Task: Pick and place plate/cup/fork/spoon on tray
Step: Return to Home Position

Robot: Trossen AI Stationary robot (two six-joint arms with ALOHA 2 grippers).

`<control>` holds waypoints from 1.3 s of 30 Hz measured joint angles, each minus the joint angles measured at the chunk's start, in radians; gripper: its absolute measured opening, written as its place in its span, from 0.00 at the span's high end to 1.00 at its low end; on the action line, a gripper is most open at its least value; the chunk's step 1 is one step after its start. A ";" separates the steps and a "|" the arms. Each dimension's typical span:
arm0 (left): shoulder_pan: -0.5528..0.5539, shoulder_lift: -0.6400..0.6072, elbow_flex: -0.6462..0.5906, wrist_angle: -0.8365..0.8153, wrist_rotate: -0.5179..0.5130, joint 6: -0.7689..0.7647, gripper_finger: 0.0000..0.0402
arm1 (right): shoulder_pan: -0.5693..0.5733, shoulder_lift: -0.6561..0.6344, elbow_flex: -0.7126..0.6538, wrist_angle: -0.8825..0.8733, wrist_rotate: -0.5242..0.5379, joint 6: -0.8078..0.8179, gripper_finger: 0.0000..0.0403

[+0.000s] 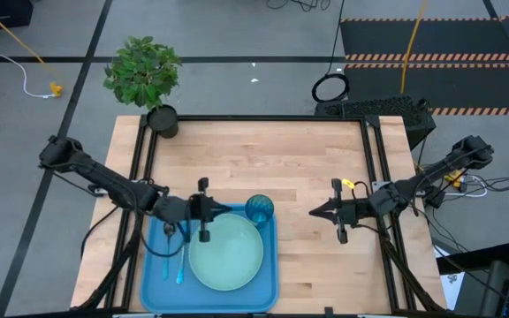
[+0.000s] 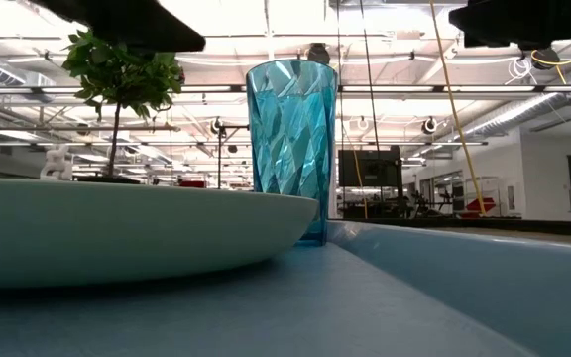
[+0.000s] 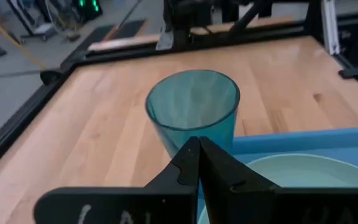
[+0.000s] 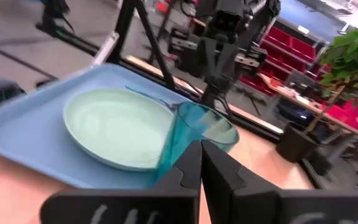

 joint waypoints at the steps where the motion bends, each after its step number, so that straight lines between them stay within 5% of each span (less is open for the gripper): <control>1: 0.002 -0.021 -0.022 0.021 0.006 0.009 0.98 | -0.009 -0.009 -0.013 0.015 -0.023 0.009 1.00; 11: 0.001 -0.248 -0.257 0.107 0.042 0.039 0.98 | -0.063 -0.071 -0.149 0.086 -0.107 0.099 1.00; 21: 0.010 -0.401 -0.500 0.366 0.051 0.092 0.98 | -0.067 -0.114 -0.220 0.160 -0.229 0.117 1.00; 28: 0.045 -0.423 -0.528 0.362 0.036 0.067 0.98 | -0.104 -0.157 -0.306 0.293 -0.242 0.102 1.00; 39: 0.075 -0.423 -0.528 0.337 -0.004 0.089 0.93 | -0.139 -0.219 -0.325 0.258 -0.243 0.094 1.00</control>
